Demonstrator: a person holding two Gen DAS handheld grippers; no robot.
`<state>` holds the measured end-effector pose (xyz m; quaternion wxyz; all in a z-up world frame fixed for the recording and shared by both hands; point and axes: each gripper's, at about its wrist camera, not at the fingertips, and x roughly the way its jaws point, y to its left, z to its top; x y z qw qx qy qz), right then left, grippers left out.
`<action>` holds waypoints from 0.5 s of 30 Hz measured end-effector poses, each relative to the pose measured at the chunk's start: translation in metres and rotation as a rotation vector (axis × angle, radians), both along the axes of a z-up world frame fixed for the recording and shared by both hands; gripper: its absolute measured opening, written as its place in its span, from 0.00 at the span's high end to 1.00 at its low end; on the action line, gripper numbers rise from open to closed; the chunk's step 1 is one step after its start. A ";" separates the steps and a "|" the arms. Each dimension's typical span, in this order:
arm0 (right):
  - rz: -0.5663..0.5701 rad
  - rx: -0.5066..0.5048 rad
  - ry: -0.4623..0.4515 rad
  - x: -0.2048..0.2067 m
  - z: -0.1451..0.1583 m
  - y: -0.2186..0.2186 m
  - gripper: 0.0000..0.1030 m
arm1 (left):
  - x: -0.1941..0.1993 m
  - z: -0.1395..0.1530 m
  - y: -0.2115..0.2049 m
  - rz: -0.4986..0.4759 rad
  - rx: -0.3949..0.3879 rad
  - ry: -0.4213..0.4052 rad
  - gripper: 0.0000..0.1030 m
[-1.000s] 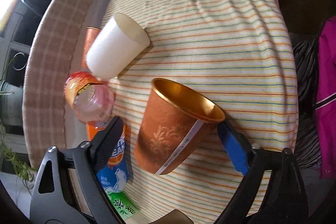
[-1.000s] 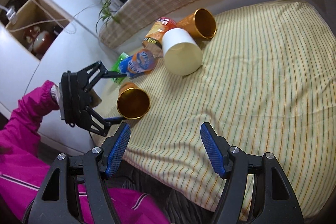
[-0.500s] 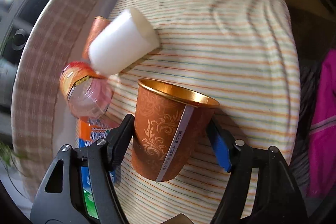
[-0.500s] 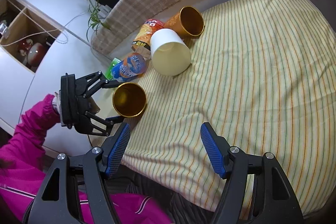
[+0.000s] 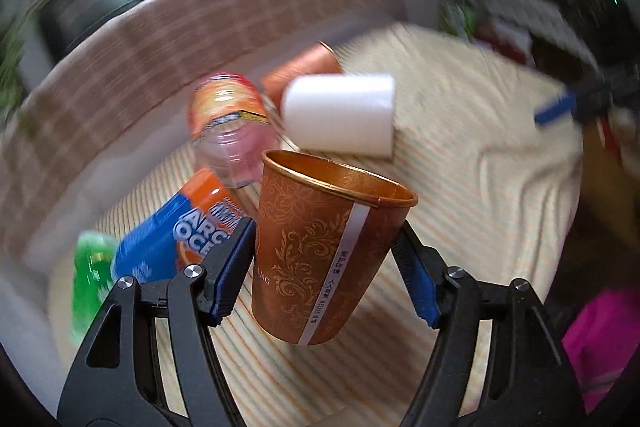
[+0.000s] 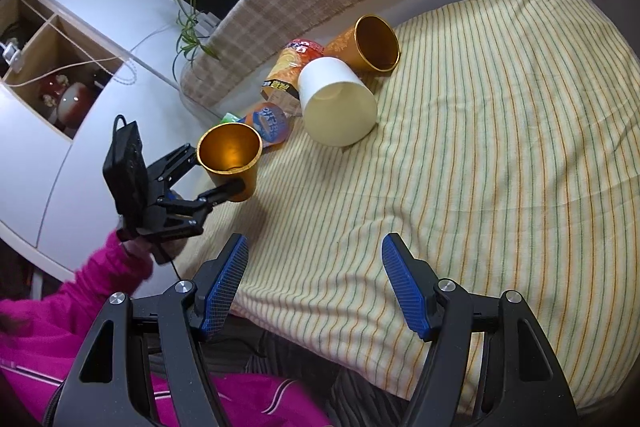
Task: Flip cup upright
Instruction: 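Grasp the copper cup with the left gripper and lift it, then rotate the left tool to turn the cup rim-up and lower it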
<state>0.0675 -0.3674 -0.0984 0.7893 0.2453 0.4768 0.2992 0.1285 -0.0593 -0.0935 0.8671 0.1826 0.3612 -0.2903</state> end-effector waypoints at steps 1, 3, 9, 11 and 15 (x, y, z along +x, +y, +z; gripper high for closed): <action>0.000 0.004 -0.001 0.000 0.000 0.001 0.33 | 0.000 0.001 0.003 0.044 -0.031 -0.006 0.30; 0.001 0.014 -0.001 0.000 -0.001 0.003 0.33 | -0.001 0.002 0.007 0.120 -0.084 -0.014 0.31; 0.009 0.014 -0.013 0.000 0.000 0.012 0.33 | -0.013 0.008 0.009 0.230 -0.251 -0.039 0.31; 0.010 0.015 -0.015 -0.001 0.000 0.013 0.33 | -0.014 0.008 0.007 0.257 -0.294 -0.036 0.31; 0.012 0.011 -0.021 -0.004 0.000 0.013 0.33 | -0.015 0.007 -0.001 0.294 -0.305 -0.065 0.31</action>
